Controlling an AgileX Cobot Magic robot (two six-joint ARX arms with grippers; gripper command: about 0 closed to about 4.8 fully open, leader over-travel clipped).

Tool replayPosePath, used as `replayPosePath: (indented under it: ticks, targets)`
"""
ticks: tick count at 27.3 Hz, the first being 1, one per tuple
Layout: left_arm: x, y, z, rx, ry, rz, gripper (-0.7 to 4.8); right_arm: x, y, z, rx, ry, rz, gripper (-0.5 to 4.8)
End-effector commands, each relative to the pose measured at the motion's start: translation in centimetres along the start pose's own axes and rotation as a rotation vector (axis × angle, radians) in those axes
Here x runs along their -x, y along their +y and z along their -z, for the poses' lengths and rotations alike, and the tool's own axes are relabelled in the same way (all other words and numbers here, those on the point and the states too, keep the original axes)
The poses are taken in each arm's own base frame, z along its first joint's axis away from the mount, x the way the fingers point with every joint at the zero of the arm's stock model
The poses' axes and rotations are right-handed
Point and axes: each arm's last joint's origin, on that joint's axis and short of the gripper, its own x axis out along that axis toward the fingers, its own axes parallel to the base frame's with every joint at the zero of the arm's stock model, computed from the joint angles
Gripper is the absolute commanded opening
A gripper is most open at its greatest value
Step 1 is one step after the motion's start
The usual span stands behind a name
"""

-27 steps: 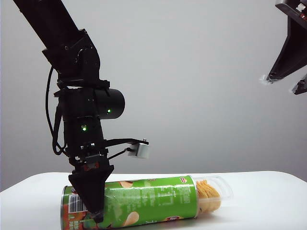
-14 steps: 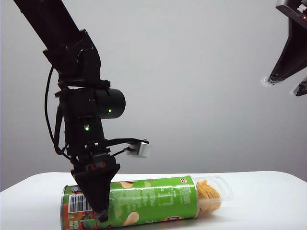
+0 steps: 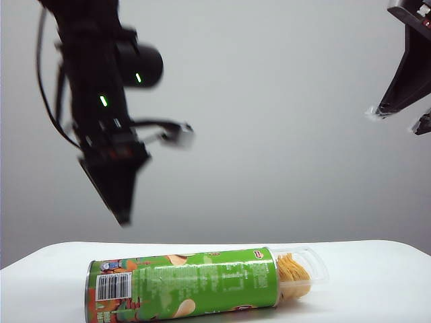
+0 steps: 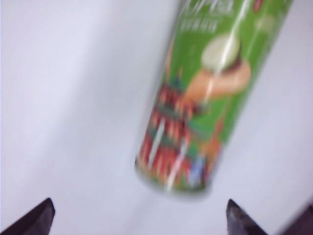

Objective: Pick up the green tub of chips from the desk, pull out the transparent container with the chips inside partially, and then place the chips back on the desk.

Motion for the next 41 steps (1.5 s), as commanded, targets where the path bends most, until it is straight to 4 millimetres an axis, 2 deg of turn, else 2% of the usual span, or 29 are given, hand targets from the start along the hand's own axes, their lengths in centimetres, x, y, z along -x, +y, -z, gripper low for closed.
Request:
replayPosePath:
  ticks: [1, 3, 4, 5, 7, 9, 11, 13, 17, 21, 26, 32, 34, 36, 38, 41]
  targets:
    - [4.3, -1.3, 1.7, 0.062, 0.009, -0.017, 4.79, 0.8, 0.4, 0.3, -0.029, 0.009, -0.008, 3.38]
    - [6.9, -1.9, 2.4, 0.067, -0.056, -0.064, 4.6, 1.3, 0.7, 0.5, -0.036, 0.012, -0.008, 3.38]
    - [9.1, -2.4, 3.0, 0.074, -0.131, -0.109, 4.6, 2.1, 1.0, 0.6, -0.054, -0.005, -0.006, 3.38]
    - [10.5, -2.6, 3.3, 0.086, -0.188, -0.142, 4.6, 2.5, 1.2, 0.7, -0.058, -0.02, -0.006, 3.38]
    - [14.4, -3.6, 4.9, 0.133, -0.348, -0.23, 4.6, 4.6, 2.1, 0.8, -0.059, -0.124, 0.004, 3.38]
    - [15.9, -4.4, 6.2, 0.134, -0.428, -0.276, 4.6, 6.0, 2.6, 0.9, -0.058, -0.206, 0.03, 3.38]
    - [16.6, -5.1, 7.9, 0.144, -0.497, -0.325, 4.6, 7.7, 3.2, 1.0, -0.052, -0.312, 0.073, 3.37]
    - [16.4, -5.6, 9.4, 0.164, -0.534, -0.361, 4.6, 8.8, 3.5, 1.2, -0.05, -0.387, 0.103, 3.3]
    - [14.2, -6.3, 13.4, 0.283, -0.636, -0.465, 4.59, 10.3, 3.8, 1.6, -0.05, -0.518, 0.165, 2.47]
    - [12.4, -7.1, 15.9, 0.406, -0.778, -0.542, 4.59, 10.3, 3.6, 1.9, -0.062, -0.585, 0.183, 2.41]
    - [11.4, -8.3, 17.1, 0.515, -1.022, -0.549, 4.58, 10.0, 3.4, 2.3, -0.062, -0.687, 0.173, 2.42]
    - [10.0, -9.3, 18.3, 0.505, -1.13, -0.614, 4.56, 9.1, 3.2, 4.0, -0.054, -0.766, 0.158, 2.41]
    - [9.2, -9.7, 18.8, 0.489, -1.179, -0.625, 4.53, 8.6, 2.9, 5.1, -0.07, -0.786, 0.207, 2.41]
    - [8.2, -10.1, 19.2, 0.483, -1.209, -0.64, 3.57, 8.4, 2.7, 6.1, -0.086, -0.813, 0.255, 2.41]
    - [7.5, -10.4, 19.6, 0.482, -1.226, -0.644, 3.25, 8.1, 2.7, 6.8, -0.104, -0.853, 0.259, 2.41]
    - [7.0, -10.7, 20.0, 0.525, -1.285, -0.617, 3.25, 7.8, 2.5, 7.4, -0.138, -0.892, 0.238, 2.41]
